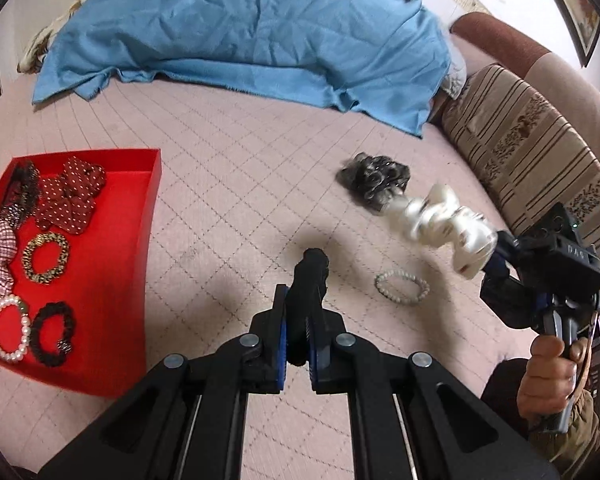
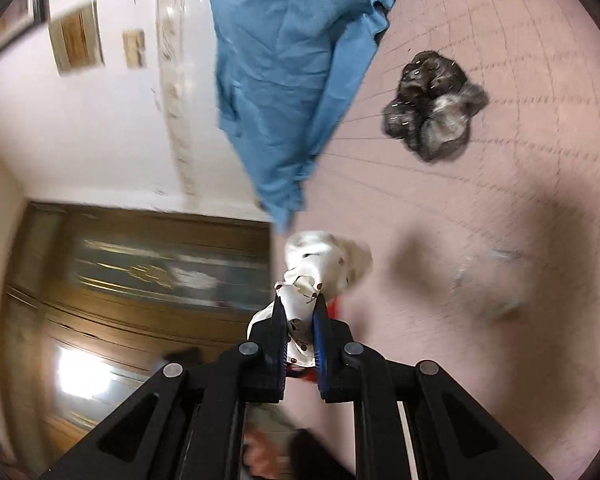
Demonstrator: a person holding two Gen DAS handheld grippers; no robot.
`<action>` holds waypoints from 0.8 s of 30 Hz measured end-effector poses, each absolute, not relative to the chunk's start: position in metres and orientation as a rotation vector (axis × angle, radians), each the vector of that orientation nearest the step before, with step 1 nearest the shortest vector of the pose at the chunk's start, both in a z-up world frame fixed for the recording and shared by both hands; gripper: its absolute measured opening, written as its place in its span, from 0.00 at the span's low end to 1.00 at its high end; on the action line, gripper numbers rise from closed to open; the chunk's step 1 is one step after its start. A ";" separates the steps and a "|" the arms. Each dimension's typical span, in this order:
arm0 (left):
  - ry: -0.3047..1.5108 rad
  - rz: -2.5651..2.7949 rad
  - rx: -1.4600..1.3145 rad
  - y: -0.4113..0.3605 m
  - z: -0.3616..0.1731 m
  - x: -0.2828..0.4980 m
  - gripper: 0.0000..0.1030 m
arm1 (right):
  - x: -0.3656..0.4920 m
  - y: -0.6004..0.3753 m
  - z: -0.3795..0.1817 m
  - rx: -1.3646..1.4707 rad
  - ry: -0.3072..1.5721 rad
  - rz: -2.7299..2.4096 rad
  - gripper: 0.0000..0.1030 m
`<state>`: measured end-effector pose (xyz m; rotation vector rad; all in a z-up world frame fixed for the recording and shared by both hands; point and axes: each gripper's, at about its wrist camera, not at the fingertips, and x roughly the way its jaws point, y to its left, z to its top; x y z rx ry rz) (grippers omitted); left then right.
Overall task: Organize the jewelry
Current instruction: 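Lift the black hair tie and white scrunchie and carry both toward the red tray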
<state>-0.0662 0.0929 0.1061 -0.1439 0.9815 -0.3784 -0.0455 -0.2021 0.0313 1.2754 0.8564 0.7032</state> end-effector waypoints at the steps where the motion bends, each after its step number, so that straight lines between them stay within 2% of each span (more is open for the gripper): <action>1: 0.977 -0.378 -0.147 0.093 0.108 -0.068 0.07 | -0.047 -0.203 0.032 1.319 0.840 0.736 0.12; 9: 0.939 -0.378 -0.174 0.103 0.125 -0.085 0.07 | -0.055 -0.194 0.057 1.147 0.849 0.640 0.12; 24: 0.875 -0.303 -0.175 0.130 0.145 -0.119 0.07 | -0.093 -0.131 0.113 0.440 0.876 0.335 0.12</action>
